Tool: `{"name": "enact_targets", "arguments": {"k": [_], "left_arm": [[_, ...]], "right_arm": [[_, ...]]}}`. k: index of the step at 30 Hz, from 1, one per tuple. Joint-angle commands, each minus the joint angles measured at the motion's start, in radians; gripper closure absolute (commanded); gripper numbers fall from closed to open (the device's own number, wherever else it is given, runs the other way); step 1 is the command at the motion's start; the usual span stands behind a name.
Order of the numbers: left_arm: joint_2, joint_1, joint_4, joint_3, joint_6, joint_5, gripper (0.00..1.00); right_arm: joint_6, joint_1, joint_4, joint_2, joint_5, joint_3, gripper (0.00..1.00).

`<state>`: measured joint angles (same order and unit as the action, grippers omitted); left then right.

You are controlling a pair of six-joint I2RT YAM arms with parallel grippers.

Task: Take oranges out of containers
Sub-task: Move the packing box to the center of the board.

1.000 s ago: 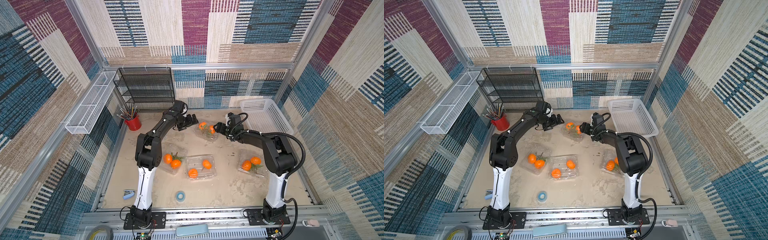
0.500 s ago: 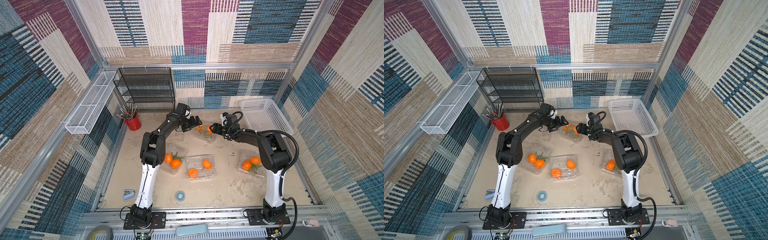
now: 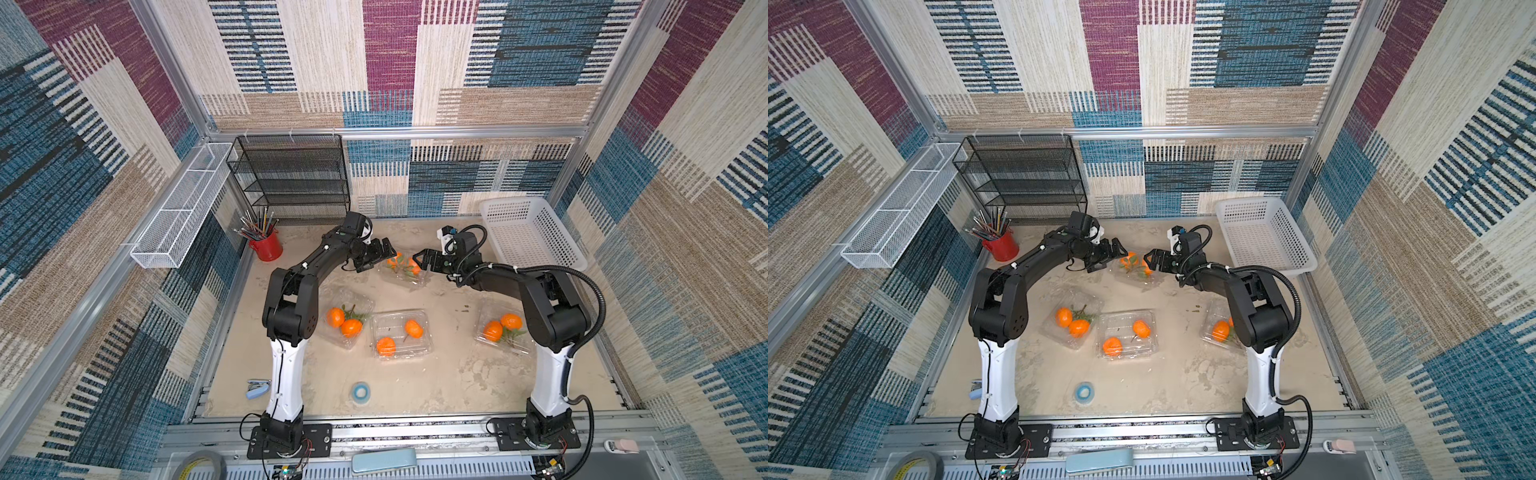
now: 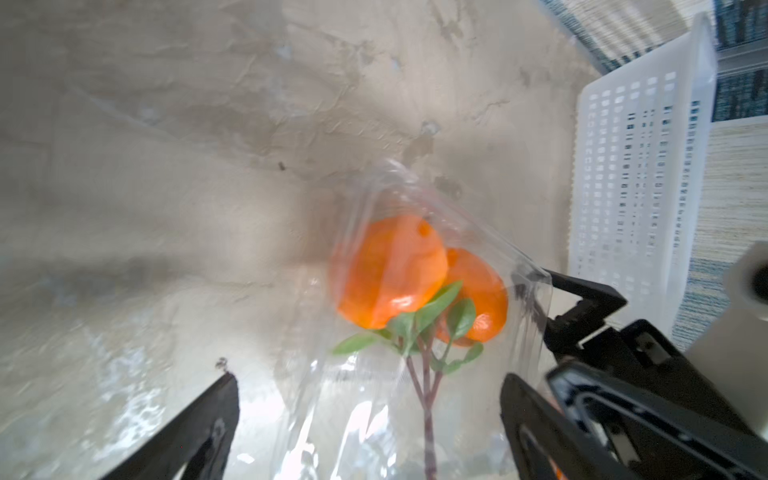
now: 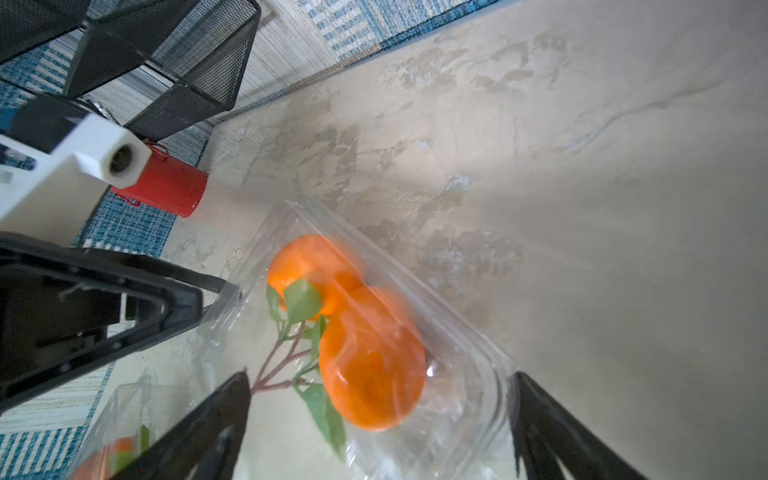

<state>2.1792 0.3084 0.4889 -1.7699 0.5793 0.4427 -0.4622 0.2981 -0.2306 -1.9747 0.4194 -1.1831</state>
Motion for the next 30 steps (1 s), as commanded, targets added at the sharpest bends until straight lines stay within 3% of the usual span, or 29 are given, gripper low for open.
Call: {"name": "enact_targets", "arguments": {"k": [1,13,30], "left_arm": [[-0.007,0.0,-0.01,0.017,0.016,-0.004,0.01],[-0.04,-0.002,-0.108,0.028,0.042,0.086,0.01],[-0.024,0.0,-0.107,0.034,0.056,0.088,0.01]], "right_arm": [[-0.064,-0.035,-0.138,0.049,0.073,0.074,0.02],[-0.243,-0.049,-0.412,0.119,0.245,0.3,0.02],[-0.309,-0.029,-0.509,0.05,0.322,0.268,0.02]]}}
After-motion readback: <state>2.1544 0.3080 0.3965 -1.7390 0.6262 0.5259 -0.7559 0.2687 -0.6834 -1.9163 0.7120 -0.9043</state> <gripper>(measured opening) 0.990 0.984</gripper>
